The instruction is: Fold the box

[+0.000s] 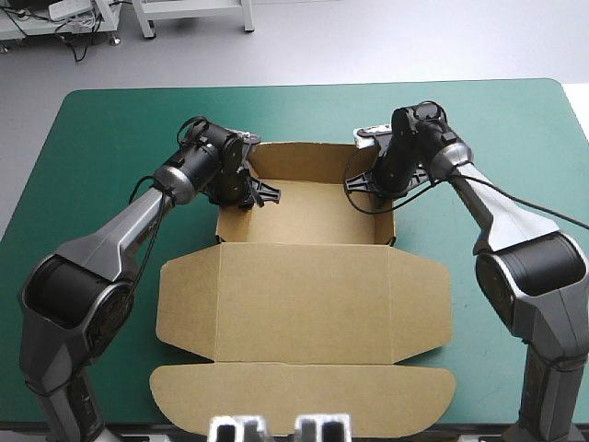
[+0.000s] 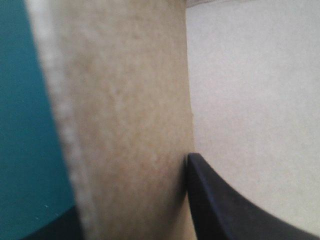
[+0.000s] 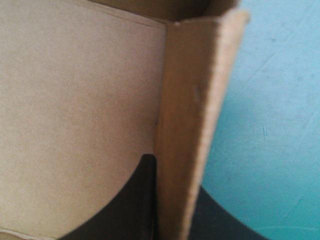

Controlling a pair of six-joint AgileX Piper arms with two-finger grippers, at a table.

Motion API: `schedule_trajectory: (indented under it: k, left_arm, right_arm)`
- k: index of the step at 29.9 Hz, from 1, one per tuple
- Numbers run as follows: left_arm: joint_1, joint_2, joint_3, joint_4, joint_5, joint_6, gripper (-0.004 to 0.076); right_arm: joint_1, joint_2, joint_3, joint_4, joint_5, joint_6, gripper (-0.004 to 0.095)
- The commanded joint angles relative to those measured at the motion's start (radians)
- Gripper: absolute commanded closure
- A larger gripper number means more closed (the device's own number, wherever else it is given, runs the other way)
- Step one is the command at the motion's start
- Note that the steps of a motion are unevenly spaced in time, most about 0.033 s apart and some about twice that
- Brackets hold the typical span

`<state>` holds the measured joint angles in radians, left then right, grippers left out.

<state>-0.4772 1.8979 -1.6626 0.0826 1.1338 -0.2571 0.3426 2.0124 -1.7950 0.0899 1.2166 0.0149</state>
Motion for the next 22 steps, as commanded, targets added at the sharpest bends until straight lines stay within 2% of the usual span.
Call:
schedule_trajectory:
  k: [1,4,6,8,11,14,16,19,22]
  left_arm:
    - [-0.014,-0.060,-0.038,-0.005,-0.032,0.060,0.0727]
    - [-0.004,-0.062,-0.045,0.008,-0.015,0.056,0.0692]
    - [0.007,-0.064,-0.045,0.008,0.000,0.056,0.0633]
    - [0.021,-0.064,-0.045,0.009,0.030,0.056,0.0568]
    - [0.052,-0.064,-0.045,0.009,0.059,0.056,0.0474]
    - [0.078,-0.064,-0.045,-0.034,0.061,0.066,0.0374]
    - [0.086,-0.064,-0.045,-0.057,0.055,0.084,0.0305]
    - [0.086,-0.064,-0.045,-0.057,0.054,0.096,0.0218]
    - [0.086,-0.064,-0.045,-0.050,0.054,0.098,0.0193]
  right_arm:
    - [0.012,-0.051,-0.017,-0.024,0.033,-0.078,0.0926]
    - [0.012,-0.051,-0.017,-0.044,0.033,-0.074,0.0897]
    - [0.012,-0.051,-0.017,-0.040,0.033,-0.076,0.0801]
    - [0.012,-0.051,-0.017,-0.040,0.033,-0.076,0.0645]
    - [0.012,-0.051,-0.017,-0.040,0.033,-0.076,0.0344]
    - [0.012,-0.051,-0.017,-0.039,0.033,-0.067,0.0142]
    - [0.012,-0.051,-0.017,-0.027,0.033,-0.067,0.0113]
    - [0.012,-0.053,-0.017,0.000,0.033,-0.067,0.0120]
    - [0.012,-0.057,-0.033,0.029,0.033,-0.067,0.0122]
